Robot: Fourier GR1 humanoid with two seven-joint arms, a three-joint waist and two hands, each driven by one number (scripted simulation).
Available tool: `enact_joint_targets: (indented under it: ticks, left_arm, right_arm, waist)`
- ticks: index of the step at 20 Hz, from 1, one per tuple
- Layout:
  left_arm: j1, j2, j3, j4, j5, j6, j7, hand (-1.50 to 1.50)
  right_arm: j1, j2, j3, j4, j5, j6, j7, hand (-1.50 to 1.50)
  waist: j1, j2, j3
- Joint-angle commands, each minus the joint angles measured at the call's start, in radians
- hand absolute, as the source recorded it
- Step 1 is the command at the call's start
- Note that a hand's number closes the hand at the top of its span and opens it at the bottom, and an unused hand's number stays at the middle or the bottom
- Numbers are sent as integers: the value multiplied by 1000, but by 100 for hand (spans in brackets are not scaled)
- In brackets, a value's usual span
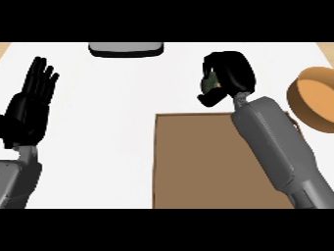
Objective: Pick the squash from the tray and place it in the pot
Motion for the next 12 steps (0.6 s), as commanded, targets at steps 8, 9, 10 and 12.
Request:
enact_joint_targets:
  ticks: [8,9,10,12]
  left_arm:
    - [4,4,14,-22,-4,6,7,0]
    - [12,-41,-27,-29,-28,27,-12,0]
    - [-6,-3,8,-14,-5,-12,-10,0]
    - [-28,10,25,-20,8,-6,44,0]
  right_arm:
    - [-237,-9,-58,-181,382,-52,766,150]
    - [-266,-33,-79,-184,391,-38,774,150]
    - [-201,-8,-44,-283,412,-6,825,150]
    - [-195,-28,-63,-344,435,60,884,150]
  waist:
    - [-4,8,7]
    - [4,15,7]
    - [-8,12,8]
    - [-3,14,8]
